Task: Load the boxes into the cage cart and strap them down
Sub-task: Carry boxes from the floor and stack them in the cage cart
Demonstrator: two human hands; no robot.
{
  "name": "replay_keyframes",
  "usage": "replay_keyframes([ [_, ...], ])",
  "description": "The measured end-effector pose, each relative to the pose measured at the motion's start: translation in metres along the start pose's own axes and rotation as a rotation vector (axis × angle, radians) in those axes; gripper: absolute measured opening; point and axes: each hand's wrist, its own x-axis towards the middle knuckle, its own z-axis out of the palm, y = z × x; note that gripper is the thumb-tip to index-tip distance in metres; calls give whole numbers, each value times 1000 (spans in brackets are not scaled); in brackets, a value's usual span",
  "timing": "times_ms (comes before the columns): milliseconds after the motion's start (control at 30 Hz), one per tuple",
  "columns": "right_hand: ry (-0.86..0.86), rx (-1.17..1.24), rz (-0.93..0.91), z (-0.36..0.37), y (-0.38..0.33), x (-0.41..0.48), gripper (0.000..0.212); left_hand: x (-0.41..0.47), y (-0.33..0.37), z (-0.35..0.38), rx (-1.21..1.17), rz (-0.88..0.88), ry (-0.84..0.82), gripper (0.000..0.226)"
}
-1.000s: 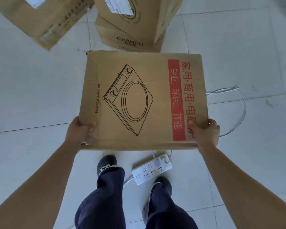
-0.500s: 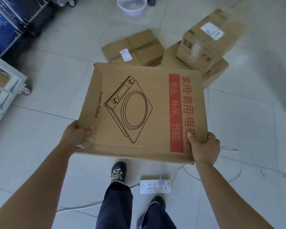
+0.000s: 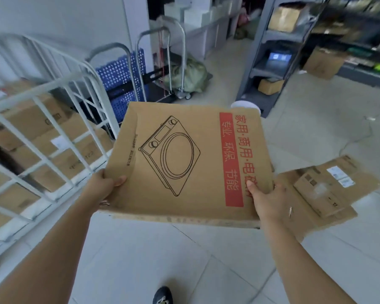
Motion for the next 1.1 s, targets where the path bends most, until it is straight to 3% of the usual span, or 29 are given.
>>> replay_keyframes([
  [100, -15, -34, -90, 27, -75, -9, 102, 19, 23, -50, -36, 45, 83, 48],
  [267, -50, -38, -201, 67, -178, -27, 72, 37, 47, -132, -72, 64, 190, 53],
  [600, -186, -36, -447, 157, -326, -50, 70, 41, 68, -259, -180, 30, 419, 48],
  [800, -266, -10, -591, 211, -410, -51, 66, 60, 79, -306, -235, 12, 551, 60],
  [933, -333, 16, -667, 243, -465, -53, 67, 71, 94, -328, -291, 11, 655, 46],
  [1100, -408, 50, -755, 282, -525, -63, 67, 83, 102, -362, -337, -3, 743, 48],
])
